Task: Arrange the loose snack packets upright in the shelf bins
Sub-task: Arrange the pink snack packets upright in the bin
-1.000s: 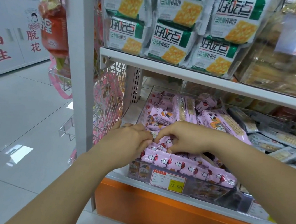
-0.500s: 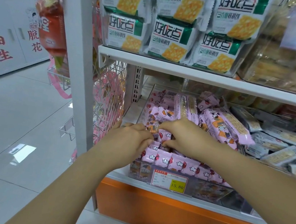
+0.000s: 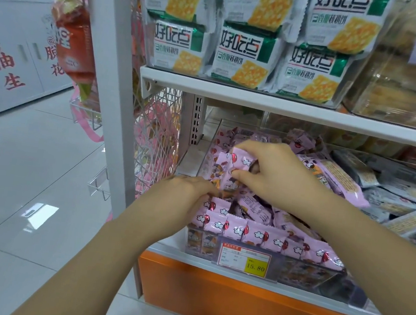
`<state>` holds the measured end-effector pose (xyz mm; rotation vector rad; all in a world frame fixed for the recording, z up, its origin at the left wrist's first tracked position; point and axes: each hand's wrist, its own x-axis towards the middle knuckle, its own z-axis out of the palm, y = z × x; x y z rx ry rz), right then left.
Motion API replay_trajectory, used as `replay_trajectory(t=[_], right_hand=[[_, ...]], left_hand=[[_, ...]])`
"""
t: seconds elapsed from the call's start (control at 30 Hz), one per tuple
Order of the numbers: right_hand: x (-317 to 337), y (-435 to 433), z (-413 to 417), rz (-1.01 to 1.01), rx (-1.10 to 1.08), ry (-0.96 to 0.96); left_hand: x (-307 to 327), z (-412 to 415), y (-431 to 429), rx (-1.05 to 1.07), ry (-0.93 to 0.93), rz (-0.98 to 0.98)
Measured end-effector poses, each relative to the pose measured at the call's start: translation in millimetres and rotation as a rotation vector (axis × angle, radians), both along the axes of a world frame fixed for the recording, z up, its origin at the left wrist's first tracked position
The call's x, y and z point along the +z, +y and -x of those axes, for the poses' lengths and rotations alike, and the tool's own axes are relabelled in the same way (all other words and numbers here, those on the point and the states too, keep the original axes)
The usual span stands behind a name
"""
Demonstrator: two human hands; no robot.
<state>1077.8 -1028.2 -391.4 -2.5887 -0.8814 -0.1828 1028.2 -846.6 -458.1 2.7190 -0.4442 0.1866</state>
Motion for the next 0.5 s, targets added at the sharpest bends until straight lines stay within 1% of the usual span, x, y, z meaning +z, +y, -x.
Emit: replay_trajectory(t=[0.07,0.13,0.23,0.33,0.43,0.5], right_hand=[[-6,7,-4,-0.028,0.009,0.015],[-15,13,-8,-0.044,0.015,0.046],[-23,18,-16,-0.049,0.012,0.147],[-34,27,-28,0.053,0.071,0.194],[-45,37,-34,0.155,0.102,0.249],[-43,41,-38,0.19,0.104,0.246]], left_hand=[[-1,0,2,0.013,-0.003,0.025],[-3,0,6,0.018,-0.045,0.059],[-5,0,13,0.018,-0.123,0.167],[-6,-1,14,-0.008,-0.196,0.249],[-12,-5,16,-0.017,-0.232,0.267],[-14,-8,18,0.0,-0.231,0.277]])
